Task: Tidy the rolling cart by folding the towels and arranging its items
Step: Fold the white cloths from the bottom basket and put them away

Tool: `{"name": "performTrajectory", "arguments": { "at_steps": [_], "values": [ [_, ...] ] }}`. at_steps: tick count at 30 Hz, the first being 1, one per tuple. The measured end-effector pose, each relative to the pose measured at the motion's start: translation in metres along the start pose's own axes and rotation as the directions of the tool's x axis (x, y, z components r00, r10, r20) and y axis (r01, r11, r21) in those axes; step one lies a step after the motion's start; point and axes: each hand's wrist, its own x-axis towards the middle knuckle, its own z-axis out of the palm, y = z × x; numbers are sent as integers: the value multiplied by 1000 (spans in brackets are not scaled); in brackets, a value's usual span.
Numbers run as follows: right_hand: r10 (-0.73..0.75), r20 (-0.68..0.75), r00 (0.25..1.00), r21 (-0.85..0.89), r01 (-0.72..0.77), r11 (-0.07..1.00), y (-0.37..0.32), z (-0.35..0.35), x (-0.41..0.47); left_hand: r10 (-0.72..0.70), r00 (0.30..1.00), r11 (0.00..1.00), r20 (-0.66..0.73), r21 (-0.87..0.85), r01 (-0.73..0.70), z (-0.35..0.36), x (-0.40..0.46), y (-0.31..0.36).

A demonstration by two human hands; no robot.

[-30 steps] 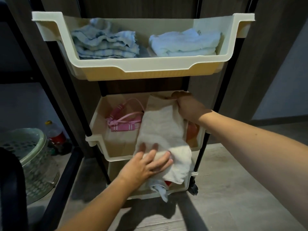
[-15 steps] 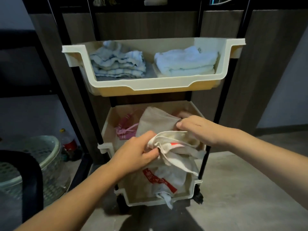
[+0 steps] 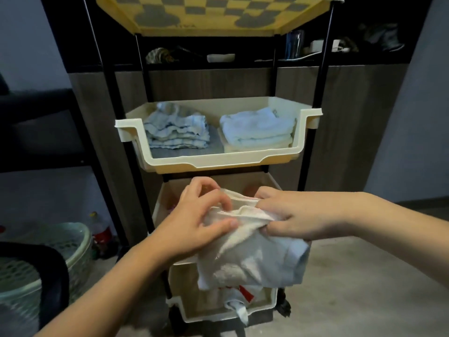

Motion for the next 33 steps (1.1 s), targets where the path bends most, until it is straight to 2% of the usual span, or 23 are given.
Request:
{"name": "performTrajectory", "arguments": {
  "at_steps": [4,6,8,9,11,13,15,17,18,19,21,23,25,27,29,31,33],
  "values": [
    [60,62,996,6,-61,998,-9,-21,-15,74,982,997,-175,21,-71,-10,9,21],
    [42,44,998,110,-47,993,-10,-34,-20,-53,974,993,-222,-112,29,-10,16,31],
    [35,23,999,246,-39,968,-6,-46,-22,-265,959,891,-104,-407,202,-13,22,44],
    [38,11,999,332,-40,943,-4,-51,-23,-313,949,820,-19,-509,261,-16,26,50],
    [36,-19,999,424,-25,905,2,-65,-23,-273,953,729,132,-618,294,-23,37,61],
    [46,-55,997,476,-15,879,9,-80,-23,-178,964,677,197,-687,266,-30,46,75],
    [48,-95,994,540,12,842,15,-94,-22,-176,947,587,268,-743,320,-35,51,81],
    [23,-151,988,523,60,850,19,-106,-19,-195,927,532,321,-759,375,-41,58,82],
    [21,-173,985,501,70,863,20,-112,-18,-235,926,531,295,-760,376,-44,62,83],
    [34,-197,980,490,68,869,21,-117,-16,-308,927,570,213,-739,358,-47,67,82],
    [95,-266,959,468,42,883,26,-129,-10,-421,904,751,-75,-587,301,-55,79,85],
    [149,-343,927,430,14,903,32,-140,-3,-350,891,878,-290,-432,205,-67,97,87],
    [221,-413,884,457,-9,889,37,-151,9,-305,861,929,-406,-325,176,-83,120,88],
    [338,-458,822,602,8,798,38,-160,26,-353,823,921,-445,-319,223,-101,147,76],
    [443,-442,780,791,107,602,38,-167,51,-471,773,859,-425,-420,292,-119,172,56],
    [530,-444,723,867,196,459,38,-171,87,-574,700,810,-426,-417,411,-136,193,35],
    [603,-450,659,871,175,458,37,-173,126,-626,656,778,-421,-268,569,-149,208,15]
  ]
}}
